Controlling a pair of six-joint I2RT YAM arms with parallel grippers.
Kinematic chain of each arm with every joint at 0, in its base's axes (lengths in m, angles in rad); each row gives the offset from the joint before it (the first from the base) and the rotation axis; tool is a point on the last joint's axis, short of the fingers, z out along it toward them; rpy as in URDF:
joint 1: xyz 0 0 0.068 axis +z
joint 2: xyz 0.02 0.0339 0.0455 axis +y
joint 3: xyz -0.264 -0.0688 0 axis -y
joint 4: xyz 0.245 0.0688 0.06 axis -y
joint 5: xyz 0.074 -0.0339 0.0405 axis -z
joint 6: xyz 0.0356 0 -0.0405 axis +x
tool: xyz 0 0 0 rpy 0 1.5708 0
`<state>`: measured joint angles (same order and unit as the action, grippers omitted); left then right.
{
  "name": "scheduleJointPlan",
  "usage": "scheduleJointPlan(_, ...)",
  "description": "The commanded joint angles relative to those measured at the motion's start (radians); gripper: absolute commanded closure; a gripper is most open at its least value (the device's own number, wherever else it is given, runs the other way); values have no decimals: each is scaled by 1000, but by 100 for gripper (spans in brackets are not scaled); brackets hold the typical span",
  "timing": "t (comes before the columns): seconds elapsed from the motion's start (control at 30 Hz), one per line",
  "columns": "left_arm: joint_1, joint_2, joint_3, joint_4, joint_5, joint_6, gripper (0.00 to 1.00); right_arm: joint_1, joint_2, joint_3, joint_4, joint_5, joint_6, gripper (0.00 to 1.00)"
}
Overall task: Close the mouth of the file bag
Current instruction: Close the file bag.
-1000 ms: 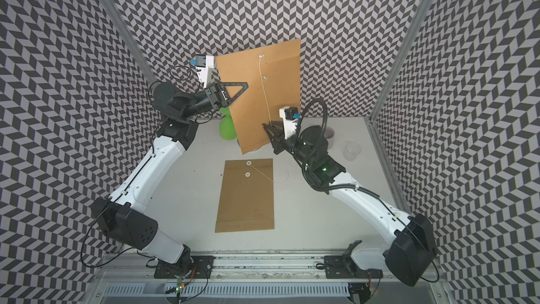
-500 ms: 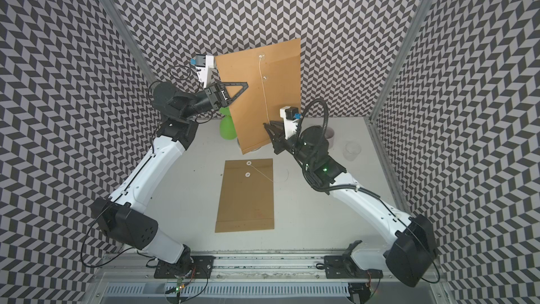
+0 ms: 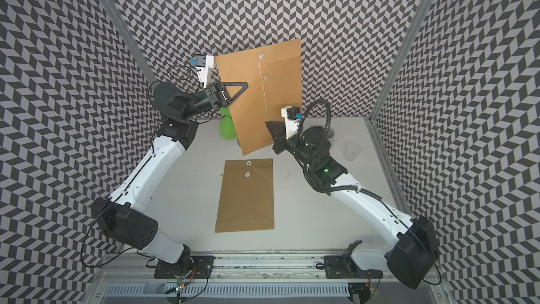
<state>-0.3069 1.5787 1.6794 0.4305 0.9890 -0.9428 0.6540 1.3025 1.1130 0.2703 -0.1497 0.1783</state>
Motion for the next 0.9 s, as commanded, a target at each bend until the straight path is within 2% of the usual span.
scheduleJointPlan(0.0, -1, -16, 19, 10, 8, 8, 100, -1, -15, 5, 34, 11, -5, 95)
scheduleJointPlan(0.1, 2, -14, 19, 0, 10, 20, 100, -1, -15, 19, 7, 16, -17, 100)
scheduleJointPlan(0.47, 21, -12, -36, -8, 17, 63, 100, 35, -48, 55, -111, -106, 22, 100)
scheduleJointPlan(0.87, 19, -29, -76, -38, 60, 124, 100, 59, -18, 150, -219, -211, 43, 100)
